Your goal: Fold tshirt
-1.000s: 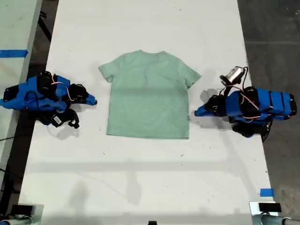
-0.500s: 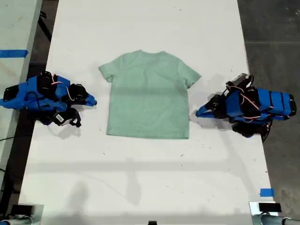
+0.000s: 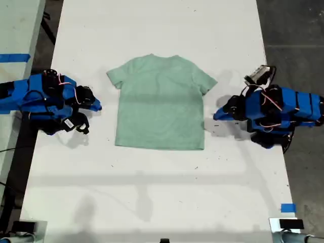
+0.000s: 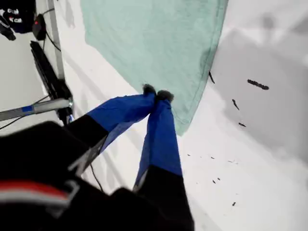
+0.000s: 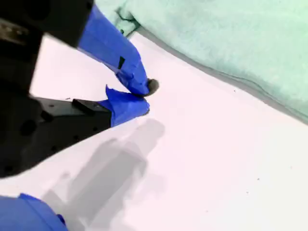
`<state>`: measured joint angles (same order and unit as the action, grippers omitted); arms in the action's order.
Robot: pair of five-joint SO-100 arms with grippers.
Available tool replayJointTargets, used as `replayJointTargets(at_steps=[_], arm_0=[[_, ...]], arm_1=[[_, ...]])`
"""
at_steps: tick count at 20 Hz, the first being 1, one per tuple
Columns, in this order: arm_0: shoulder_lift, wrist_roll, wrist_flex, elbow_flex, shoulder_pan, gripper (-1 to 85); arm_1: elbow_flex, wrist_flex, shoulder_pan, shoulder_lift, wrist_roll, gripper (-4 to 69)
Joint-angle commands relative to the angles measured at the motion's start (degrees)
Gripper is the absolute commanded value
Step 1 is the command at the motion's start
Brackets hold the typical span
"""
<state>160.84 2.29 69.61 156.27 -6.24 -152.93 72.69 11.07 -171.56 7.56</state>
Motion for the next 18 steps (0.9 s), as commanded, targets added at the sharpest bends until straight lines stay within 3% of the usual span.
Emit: replayJointTargets(at_steps=[1,10,18], arm_0=[[-9.76,-6.24,0.88,-12.92,-5.19,0.1],[-35.51,-24.79,12.48,-45.44,-21.88,0.1],[-55.2,-34.63,18.37,-67.68,-32.26,0.0]], arm_1=[[14.15,1.85,5.71,11.87,-9.49,0.3],[48.6,12.48,27.77,43.86,-36.83,0.3],[68.82,17.4,40.17,61.96,-49.39,0.3]])
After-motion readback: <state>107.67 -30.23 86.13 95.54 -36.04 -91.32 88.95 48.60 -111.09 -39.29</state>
